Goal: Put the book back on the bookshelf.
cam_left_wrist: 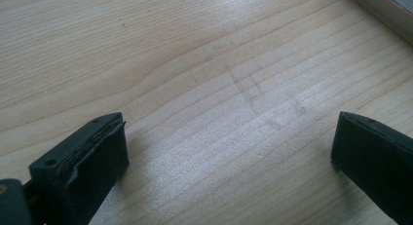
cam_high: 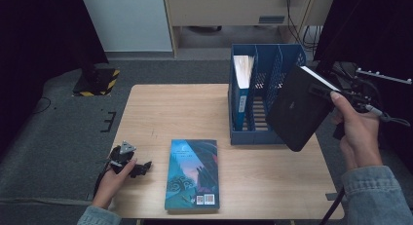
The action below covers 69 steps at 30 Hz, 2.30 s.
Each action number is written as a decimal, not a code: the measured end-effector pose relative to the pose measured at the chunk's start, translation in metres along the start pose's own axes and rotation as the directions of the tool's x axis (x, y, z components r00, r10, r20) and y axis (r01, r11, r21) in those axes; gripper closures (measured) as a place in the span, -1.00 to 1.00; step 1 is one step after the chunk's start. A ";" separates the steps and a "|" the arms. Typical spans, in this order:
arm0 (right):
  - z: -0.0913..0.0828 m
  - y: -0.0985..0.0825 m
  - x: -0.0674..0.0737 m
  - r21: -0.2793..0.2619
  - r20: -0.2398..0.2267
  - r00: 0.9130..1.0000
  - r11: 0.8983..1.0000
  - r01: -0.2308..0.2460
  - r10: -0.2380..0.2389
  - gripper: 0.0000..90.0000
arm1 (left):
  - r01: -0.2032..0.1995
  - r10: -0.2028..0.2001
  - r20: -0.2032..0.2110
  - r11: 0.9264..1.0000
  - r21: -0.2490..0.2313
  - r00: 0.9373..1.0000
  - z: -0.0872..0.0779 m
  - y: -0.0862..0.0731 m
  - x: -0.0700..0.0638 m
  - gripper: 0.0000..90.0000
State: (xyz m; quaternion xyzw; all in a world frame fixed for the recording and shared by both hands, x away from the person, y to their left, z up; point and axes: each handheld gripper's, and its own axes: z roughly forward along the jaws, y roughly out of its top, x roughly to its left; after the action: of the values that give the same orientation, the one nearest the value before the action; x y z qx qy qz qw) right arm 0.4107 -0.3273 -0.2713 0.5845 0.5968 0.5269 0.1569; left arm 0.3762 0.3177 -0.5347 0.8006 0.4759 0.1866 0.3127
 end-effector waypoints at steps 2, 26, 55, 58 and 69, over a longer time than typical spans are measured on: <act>0.000 0.001 -0.004 -0.003 0.013 1.000 1.000 0.001 -0.001 0.16 | 0.001 -0.001 0.000 1.000 0.000 1.000 0.000 0.000 0.000 -1.00; 0.032 0.012 -0.037 -0.047 0.124 0.992 0.999 0.024 -0.018 0.16 | -0.006 0.006 0.005 1.000 -0.007 1.000 0.001 0.000 -0.001 -1.00; 0.071 0.015 -0.035 -0.033 0.195 0.980 0.998 0.051 -0.043 0.16 | -0.031 0.031 0.029 1.000 -0.001 0.999 0.002 0.002 -0.004 -1.00; 0.074 0.015 -0.032 -0.025 0.200 0.978 0.998 0.058 -0.052 0.16 | -0.031 0.031 0.029 1.000 0.001 0.999 0.002 0.003 -0.004 -1.00; 0.085 0.019 -0.030 0.001 0.210 0.975 0.997 0.074 -0.073 0.16 | -0.032 0.032 0.031 0.999 -0.003 0.999 0.003 0.003 -0.004 -1.00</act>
State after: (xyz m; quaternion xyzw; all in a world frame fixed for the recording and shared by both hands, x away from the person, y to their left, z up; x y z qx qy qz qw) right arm 0.4971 -0.3196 -0.3023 0.6139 0.5961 0.4581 0.2406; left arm 0.3776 0.3123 -0.5348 0.8105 0.4580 0.1798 0.3179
